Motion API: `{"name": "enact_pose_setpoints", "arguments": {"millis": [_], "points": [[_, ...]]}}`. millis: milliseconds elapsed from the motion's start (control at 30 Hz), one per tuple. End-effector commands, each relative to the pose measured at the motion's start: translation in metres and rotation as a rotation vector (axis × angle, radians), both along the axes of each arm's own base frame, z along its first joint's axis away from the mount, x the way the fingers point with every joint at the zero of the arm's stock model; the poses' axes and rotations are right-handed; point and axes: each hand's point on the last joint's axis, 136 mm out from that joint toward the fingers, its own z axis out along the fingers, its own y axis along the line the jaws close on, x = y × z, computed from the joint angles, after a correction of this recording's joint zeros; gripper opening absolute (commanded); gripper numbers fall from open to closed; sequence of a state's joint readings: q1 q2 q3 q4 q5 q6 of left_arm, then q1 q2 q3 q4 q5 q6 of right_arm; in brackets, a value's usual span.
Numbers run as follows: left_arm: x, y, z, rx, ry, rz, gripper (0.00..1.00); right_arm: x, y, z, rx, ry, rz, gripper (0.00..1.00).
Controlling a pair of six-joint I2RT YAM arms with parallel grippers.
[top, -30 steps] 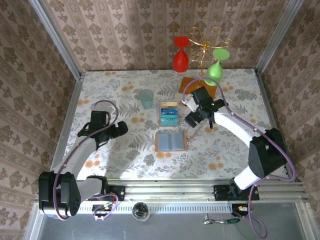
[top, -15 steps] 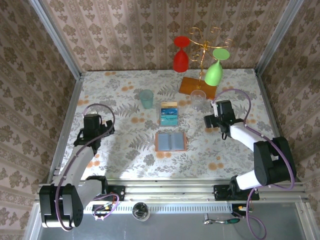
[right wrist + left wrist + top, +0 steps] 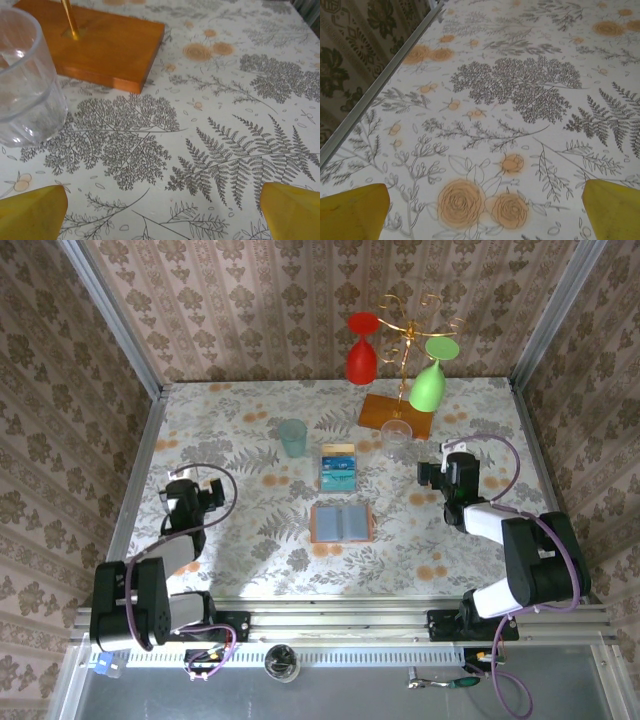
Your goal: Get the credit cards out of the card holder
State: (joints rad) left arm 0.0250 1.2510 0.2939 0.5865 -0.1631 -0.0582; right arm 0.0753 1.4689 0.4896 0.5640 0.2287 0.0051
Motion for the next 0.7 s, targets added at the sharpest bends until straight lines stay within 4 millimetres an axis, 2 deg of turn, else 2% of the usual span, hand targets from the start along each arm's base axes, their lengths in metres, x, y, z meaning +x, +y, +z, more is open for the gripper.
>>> {"name": "enact_pose_setpoints", "arguments": {"millis": [0,100,267,533,667], "points": [[0.018,-0.006,0.037,0.008,-0.189,-0.064,1.0,0.008,0.0,0.018,0.04,-0.133,-0.003,1.0],[0.024,-0.007,0.037,-0.007,-0.22,-0.086,1.0,0.007,0.0,0.016,0.059,-0.136,0.008,1.0],[0.037,-0.013,0.025,-0.029,-0.212,-0.131,1.0,0.005,0.001,0.008,0.076,-0.152,0.037,1.0],[0.049,-0.036,0.011,-0.018,-0.189,-0.26,1.0,0.006,0.001,0.007,0.088,-0.146,0.046,1.0],[0.055,-0.043,0.005,0.007,-0.119,-0.273,1.0,0.006,0.001,0.007,0.088,-0.147,0.046,1.0]]}}
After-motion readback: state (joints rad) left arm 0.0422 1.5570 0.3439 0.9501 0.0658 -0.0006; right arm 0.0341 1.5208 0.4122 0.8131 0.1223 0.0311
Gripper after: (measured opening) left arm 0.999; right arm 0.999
